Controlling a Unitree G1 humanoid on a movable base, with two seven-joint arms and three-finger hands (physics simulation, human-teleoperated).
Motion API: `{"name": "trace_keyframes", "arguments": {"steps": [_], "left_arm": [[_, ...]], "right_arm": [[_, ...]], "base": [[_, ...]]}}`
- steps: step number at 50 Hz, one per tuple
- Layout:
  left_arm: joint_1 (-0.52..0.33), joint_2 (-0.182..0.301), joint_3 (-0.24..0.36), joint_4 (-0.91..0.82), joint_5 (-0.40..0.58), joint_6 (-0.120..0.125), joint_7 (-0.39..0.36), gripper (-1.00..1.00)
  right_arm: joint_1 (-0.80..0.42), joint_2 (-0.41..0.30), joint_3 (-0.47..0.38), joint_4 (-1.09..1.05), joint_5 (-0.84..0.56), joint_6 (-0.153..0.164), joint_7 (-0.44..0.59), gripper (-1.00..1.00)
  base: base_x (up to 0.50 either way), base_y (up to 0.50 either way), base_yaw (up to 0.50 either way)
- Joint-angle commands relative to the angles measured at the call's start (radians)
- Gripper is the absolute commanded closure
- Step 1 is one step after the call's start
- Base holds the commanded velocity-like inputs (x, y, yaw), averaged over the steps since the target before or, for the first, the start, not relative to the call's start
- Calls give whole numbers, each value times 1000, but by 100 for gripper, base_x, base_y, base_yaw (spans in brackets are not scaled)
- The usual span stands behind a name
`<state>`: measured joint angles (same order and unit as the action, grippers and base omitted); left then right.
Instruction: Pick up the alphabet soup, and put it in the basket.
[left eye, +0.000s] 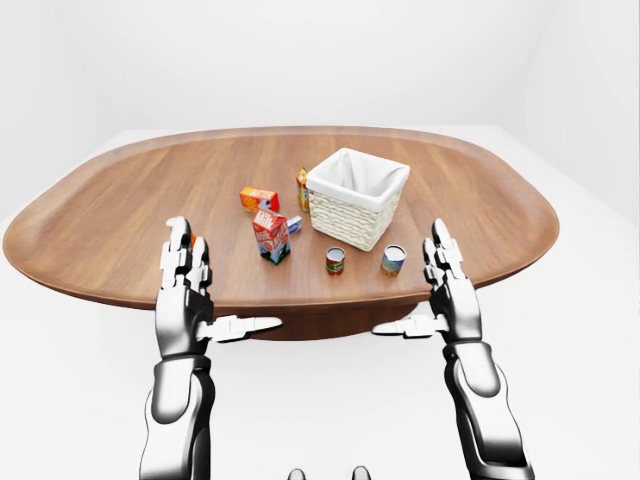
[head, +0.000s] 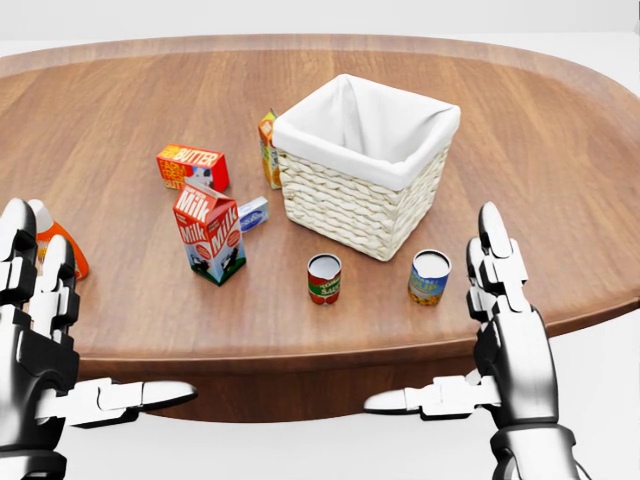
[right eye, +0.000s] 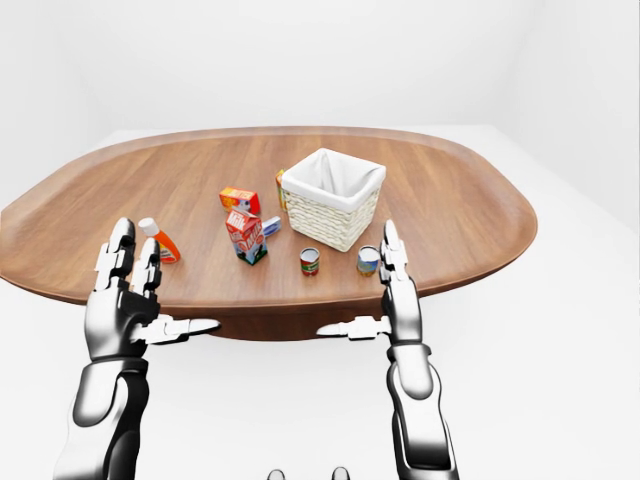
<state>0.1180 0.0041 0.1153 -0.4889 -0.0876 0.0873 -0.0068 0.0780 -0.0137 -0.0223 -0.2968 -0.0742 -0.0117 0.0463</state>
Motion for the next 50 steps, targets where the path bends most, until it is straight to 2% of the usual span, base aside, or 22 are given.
{"name": "trace_keyframes", "arguments": {"steps": [1, 13, 16, 23, 33, 35, 36, 38, 50], "left_arm": [[3, -1, -6, 5, 4, 0, -3, -100], [3, -1, -6, 13, 4, 0, -4, -100], [2, 0, -9, 24, 8, -8, -6, -100], [4, 0, -9, 15, 8, -1, -5, -100], [7, -1, -11, 11, 9, 0, -5, -100], [5, -1, -10, 17, 9, -2, -6, -100], [2, -1, -12, 36, 12, -13, -7, -100], [4, 0, -14, 26, 13, -6, -6, -100], [6, -1, -15, 26, 14, -8, -7, -100]], "right_arm": [[4, 1, 6, -1, -3, -3, 2, -100], [4, 1, 8, 5, -3, -8, 5, -100], [5, 1, 12, 13, -9, -14, 6, -100], [9, 1, 15, -3, -11, -3, 9, -100], [8, 1, 16, 8, -13, -13, 10, -100], [8, 1, 18, 13, -15, -19, 10, -100], [7, 1, 18, 17, -18, -20, 8, -100], [9, 1, 18, 11, -17, -17, 10, -100], [14, 0, 23, 16, -22, -24, 17, -100]], "base": [[0, -21, 0], [0, -21, 0], [0, -21, 0], [0, -21, 0], [0, -21, 0], [0, -21, 0], [0, -21, 0], [0, -21, 0], [0, -21, 0]]}}
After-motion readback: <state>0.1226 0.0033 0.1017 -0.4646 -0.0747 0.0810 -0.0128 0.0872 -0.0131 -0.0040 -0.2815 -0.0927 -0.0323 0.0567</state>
